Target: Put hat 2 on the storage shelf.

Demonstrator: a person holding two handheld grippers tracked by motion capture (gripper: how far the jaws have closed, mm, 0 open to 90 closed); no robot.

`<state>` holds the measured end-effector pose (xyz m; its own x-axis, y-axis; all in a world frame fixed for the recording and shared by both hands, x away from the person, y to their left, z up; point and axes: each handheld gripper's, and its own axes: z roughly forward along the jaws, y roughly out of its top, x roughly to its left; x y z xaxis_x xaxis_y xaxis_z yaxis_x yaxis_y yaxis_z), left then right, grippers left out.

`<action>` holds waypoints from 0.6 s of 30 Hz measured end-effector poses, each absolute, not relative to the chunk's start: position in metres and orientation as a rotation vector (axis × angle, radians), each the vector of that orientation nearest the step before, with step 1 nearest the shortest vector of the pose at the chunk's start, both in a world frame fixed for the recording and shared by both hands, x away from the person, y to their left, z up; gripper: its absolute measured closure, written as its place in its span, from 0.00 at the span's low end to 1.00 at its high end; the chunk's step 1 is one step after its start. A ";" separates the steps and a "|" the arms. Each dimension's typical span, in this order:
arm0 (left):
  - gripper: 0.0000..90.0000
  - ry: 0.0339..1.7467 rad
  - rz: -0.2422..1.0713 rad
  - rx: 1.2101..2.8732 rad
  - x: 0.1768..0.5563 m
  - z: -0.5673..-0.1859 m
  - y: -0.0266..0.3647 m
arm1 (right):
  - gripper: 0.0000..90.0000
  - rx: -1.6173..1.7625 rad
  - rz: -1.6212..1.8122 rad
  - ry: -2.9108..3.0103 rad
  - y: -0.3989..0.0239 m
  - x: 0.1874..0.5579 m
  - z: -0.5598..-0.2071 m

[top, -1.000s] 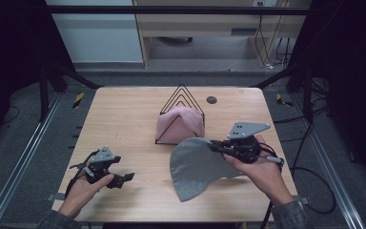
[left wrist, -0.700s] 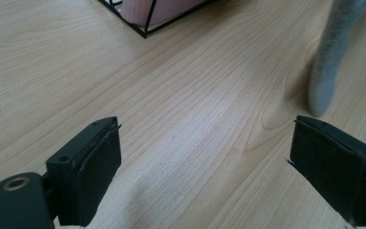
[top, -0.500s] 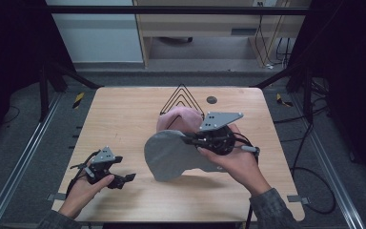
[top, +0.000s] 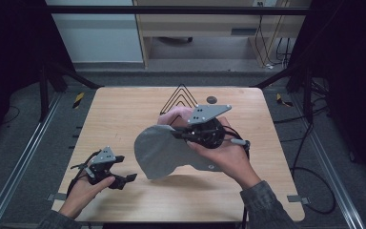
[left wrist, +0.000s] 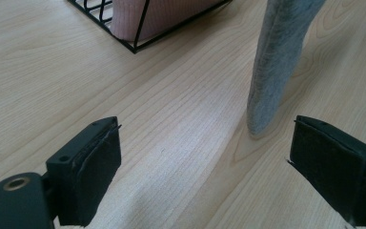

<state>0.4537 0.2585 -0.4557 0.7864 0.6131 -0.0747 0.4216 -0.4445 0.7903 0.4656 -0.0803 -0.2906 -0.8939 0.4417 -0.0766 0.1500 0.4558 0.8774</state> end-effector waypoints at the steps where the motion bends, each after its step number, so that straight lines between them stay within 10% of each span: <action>1: 0.11 0.767 0.279 2.104 0.454 -0.456 0.259 | 0.95 0.506 1.412 2.416 -0.080 0.466 -0.291; 18: 0.13 0.725 0.292 2.067 0.456 -0.439 0.243 | 0.95 0.505 1.425 2.399 -0.073 0.469 -0.281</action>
